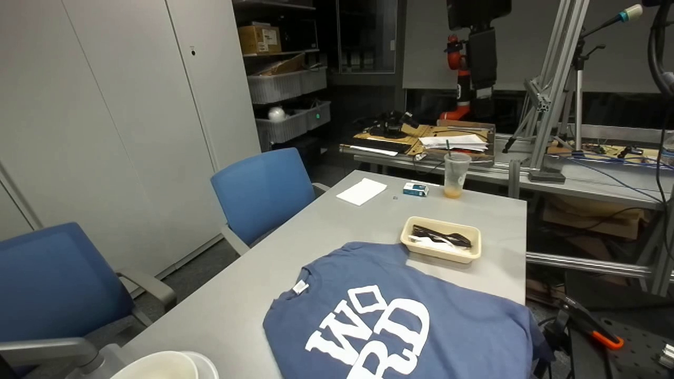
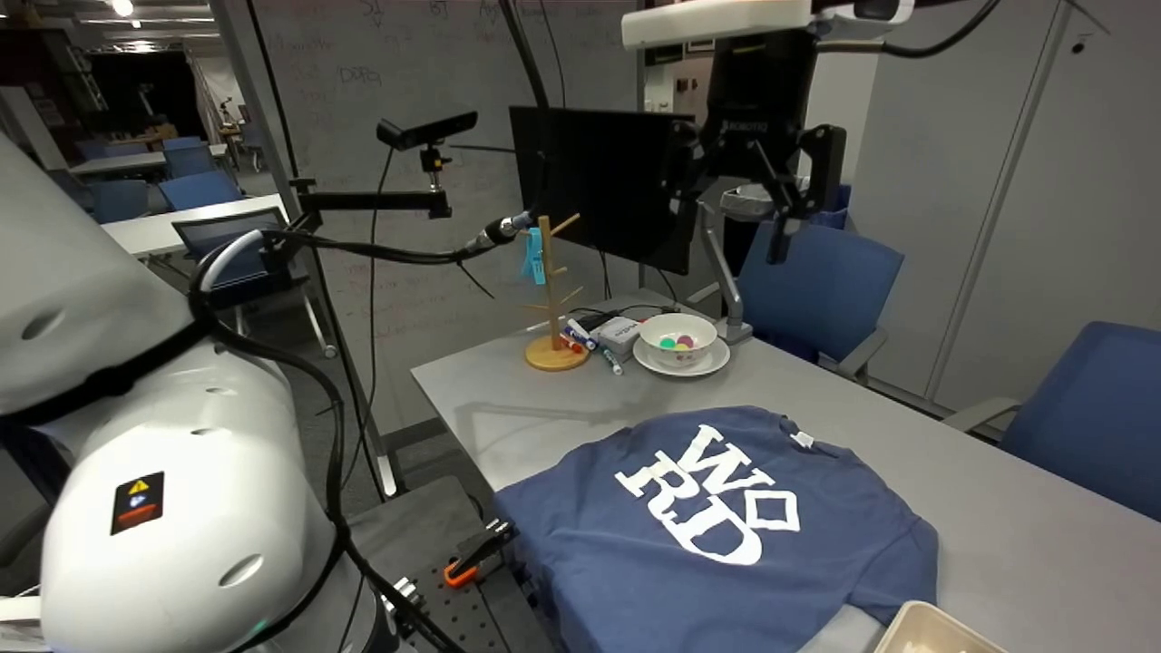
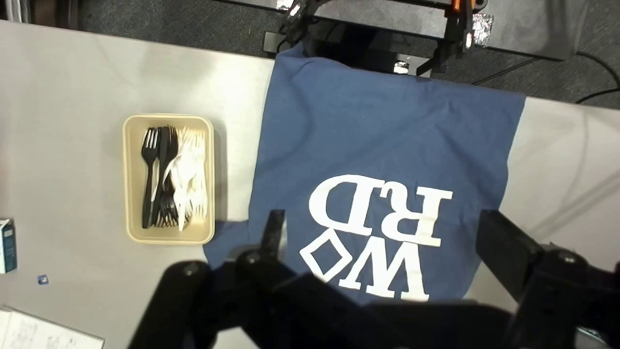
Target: Fold the T-shit on the table
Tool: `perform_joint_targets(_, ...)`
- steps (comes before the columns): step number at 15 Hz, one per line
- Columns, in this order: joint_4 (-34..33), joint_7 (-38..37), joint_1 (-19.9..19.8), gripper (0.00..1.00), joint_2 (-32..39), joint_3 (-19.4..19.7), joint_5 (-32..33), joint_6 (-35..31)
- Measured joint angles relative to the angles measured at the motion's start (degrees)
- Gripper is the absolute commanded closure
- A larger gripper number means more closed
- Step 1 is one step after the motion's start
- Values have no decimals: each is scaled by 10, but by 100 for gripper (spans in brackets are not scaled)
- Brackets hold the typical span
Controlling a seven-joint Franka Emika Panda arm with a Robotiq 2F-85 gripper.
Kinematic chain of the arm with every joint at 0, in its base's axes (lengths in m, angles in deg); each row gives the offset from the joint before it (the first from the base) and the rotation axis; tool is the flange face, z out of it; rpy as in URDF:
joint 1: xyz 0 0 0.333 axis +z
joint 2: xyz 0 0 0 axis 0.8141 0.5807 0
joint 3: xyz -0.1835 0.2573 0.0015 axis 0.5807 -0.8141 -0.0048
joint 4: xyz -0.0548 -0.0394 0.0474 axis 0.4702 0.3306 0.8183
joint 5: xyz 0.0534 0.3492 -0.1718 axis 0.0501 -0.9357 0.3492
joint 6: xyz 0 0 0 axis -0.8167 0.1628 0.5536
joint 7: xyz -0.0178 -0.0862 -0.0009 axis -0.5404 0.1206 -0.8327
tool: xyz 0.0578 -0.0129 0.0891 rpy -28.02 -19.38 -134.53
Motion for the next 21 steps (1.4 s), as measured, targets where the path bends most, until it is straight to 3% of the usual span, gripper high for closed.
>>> perform_joint_targets(4, 1, -10, 0, 0, 4, -3, 0, -17)
perform_joint_targets(14, 86, -150, 11, 0, 88, -57, -16, -266)
perform_joint_targets(21, 105, -188, 19, 0, 139, -76, -15, -296)
